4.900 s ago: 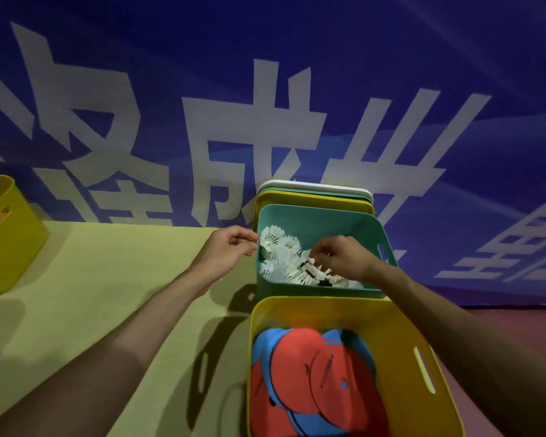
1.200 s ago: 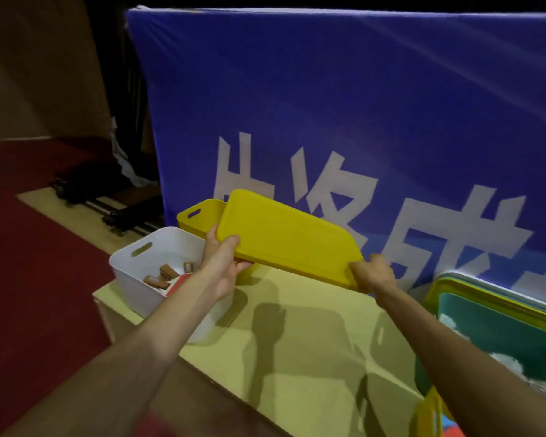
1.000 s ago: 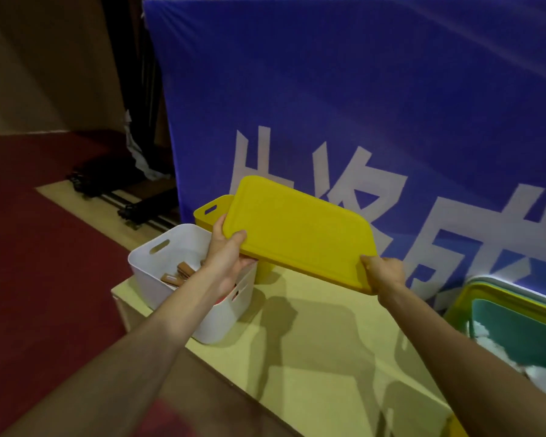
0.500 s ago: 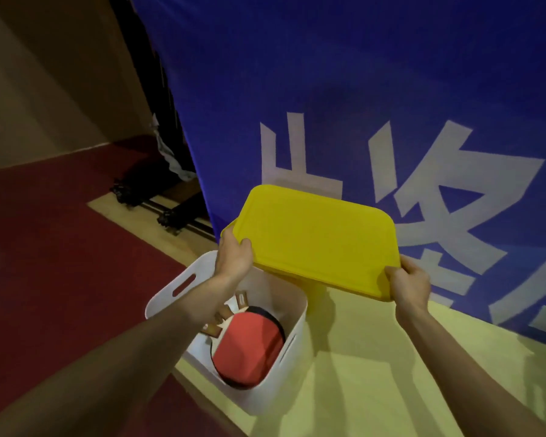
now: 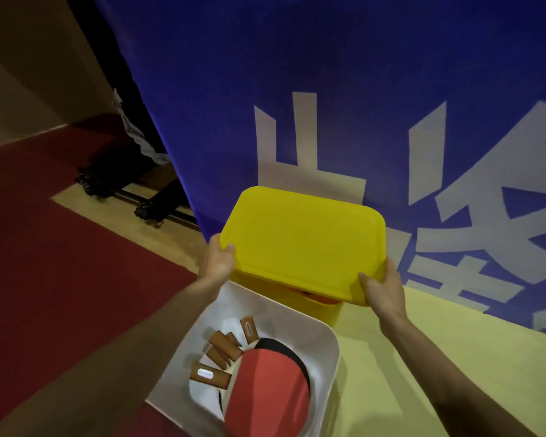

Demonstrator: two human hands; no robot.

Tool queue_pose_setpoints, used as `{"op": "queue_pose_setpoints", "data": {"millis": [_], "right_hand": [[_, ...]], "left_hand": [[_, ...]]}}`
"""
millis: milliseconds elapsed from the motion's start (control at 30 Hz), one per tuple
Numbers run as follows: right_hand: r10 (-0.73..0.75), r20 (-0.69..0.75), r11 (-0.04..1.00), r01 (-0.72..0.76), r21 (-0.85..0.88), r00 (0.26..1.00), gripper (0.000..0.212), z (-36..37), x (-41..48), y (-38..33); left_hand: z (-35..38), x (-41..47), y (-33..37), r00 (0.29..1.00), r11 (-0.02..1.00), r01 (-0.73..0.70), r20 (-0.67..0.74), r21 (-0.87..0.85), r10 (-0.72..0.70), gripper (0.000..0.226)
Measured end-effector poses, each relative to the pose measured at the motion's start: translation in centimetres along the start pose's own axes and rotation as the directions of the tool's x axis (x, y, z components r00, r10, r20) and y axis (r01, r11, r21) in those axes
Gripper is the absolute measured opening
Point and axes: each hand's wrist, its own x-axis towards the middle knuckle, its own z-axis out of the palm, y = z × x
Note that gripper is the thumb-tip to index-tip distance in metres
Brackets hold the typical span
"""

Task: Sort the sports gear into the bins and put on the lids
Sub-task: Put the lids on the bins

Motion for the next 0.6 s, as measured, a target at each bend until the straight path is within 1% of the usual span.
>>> {"op": "queue_pose_setpoints", "data": {"millis": [100, 200, 300, 467, 600], "right_hand": [[0.048, -0.026, 0.998, -0.049, -0.032, 0.999, 0.056, 2.2, 0.6, 0.3], [0.100, -0.065, 0.993, -0.104, -0.057, 0.993, 0.058, 4.5, 0.6, 0.2], [0.141, -0.097, 0.984, -0.151, -0.097, 0.985, 0.058, 6.5, 0.6, 0.1], [0.195, -0.176, 0.961, -0.223, -0.161, 0.965, 0.056, 8.1, 0.8, -0.1], [0.189, -0.213, 0.954, -0.231, -0.192, 0.959, 0.056, 8.7, 0.3, 0.3]], "left_hand": [[-0.4, 2.9, -0.9, 0.999, 0.998, -0.019, 0.037, 0.055, 0.017, 0.034], [-1.1, 5.7, -2.0, 0.997, 0.990, -0.041, 0.078, 0.134, 0.031, 0.030], [-1.6, 8.5, -3.4, 0.991, 0.978, -0.070, 0.130, 0.197, 0.045, 0.032], [-1.1, 11.3, -5.7, 0.966, 0.978, -0.097, 0.255, 0.187, 0.047, 0.029], [-0.5, 12.0, -7.1, 0.957, 0.974, -0.152, 0.270, 0.167, 0.103, 0.030]]}}
